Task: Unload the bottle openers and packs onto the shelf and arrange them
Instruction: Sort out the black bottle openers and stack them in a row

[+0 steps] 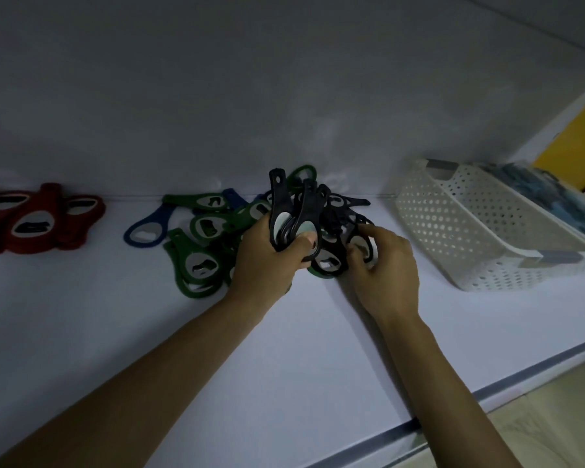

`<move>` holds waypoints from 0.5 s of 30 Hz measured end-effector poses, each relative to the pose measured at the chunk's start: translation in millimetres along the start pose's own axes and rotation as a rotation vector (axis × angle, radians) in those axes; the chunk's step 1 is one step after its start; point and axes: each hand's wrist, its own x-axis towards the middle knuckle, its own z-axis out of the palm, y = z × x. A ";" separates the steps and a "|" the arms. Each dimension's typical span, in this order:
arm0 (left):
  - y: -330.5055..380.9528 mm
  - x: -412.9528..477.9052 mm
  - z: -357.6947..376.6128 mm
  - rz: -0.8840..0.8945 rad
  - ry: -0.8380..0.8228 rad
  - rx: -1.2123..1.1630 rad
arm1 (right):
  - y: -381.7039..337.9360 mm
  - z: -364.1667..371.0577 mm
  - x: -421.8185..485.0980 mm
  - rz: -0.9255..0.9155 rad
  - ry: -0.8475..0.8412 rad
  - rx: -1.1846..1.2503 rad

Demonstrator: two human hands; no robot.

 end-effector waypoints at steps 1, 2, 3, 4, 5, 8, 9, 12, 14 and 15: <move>0.6 -0.1 -0.4 -0.008 0.002 -0.006 | 3.7 0.4 2.4 0.031 -0.053 -0.067; 0.8 0.0 -0.9 -0.015 0.003 -0.011 | 5.3 1.2 3.8 0.056 -0.092 -0.108; 0.9 0.0 -1.4 -0.021 0.004 -0.016 | 5.9 1.9 4.6 0.064 -0.108 -0.133; 1.1 0.0 -1.8 -0.025 0.005 -0.020 | 6.2 2.1 4.9 0.063 -0.106 -0.142; 1.3 0.3 -2.2 -0.029 0.006 -0.026 | 6.4 1.8 4.9 0.064 -0.096 -0.135; 2.1 0.3 -1.7 -0.050 0.022 -0.043 | 7.7 -0.9 3.3 0.097 -0.070 -0.079; 2.3 0.6 -1.2 -0.056 0.032 -0.043 | 8.1 -0.9 1.8 0.092 -0.053 -0.079; 4.1 1.3 -0.6 -0.084 0.021 -0.066 | 6.1 -0.6 -0.9 0.067 0.048 -0.077; 5.4 2.1 -1.0 -0.121 -0.007 -0.111 | 3.4 -2.5 -0.3 0.101 0.126 -0.032; 6.0 2.6 -1.4 -0.135 -0.008 -0.114 | 2.4 -3.4 0.0 0.126 0.152 -0.002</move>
